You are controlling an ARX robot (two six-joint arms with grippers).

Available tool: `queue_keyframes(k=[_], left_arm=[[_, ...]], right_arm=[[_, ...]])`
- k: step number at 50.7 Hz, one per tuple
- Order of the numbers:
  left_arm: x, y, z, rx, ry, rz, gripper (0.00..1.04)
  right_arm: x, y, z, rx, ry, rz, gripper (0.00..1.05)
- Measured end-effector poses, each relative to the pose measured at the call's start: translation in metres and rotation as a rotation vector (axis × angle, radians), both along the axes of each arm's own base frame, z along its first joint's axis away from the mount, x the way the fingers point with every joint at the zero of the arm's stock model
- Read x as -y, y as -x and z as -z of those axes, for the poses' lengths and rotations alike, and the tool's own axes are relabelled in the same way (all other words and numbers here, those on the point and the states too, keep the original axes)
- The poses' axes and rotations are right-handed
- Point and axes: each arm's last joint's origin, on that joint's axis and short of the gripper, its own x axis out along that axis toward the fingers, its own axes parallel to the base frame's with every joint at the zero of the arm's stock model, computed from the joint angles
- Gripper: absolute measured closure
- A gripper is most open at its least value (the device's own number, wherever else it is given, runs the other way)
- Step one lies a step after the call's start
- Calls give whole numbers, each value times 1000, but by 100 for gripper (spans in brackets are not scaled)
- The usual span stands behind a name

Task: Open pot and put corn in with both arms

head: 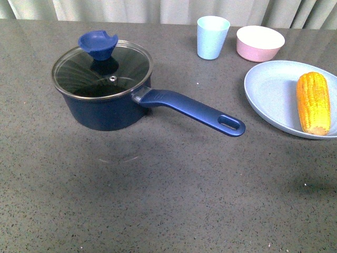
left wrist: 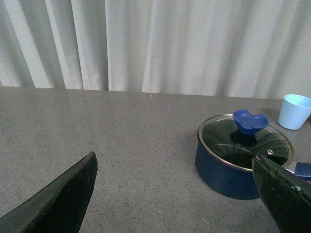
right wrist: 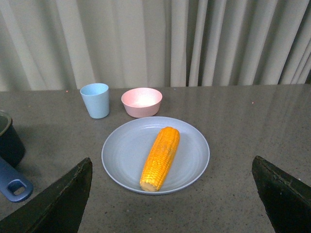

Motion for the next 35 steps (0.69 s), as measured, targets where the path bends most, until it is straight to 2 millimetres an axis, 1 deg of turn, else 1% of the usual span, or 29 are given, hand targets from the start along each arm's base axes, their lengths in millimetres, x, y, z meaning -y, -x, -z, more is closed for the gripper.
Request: queue_keyframes(k=[35], left_arm=[[0,0,0,0,0,0,9]], right_arm=[[0,0,0,0,0,0,9]])
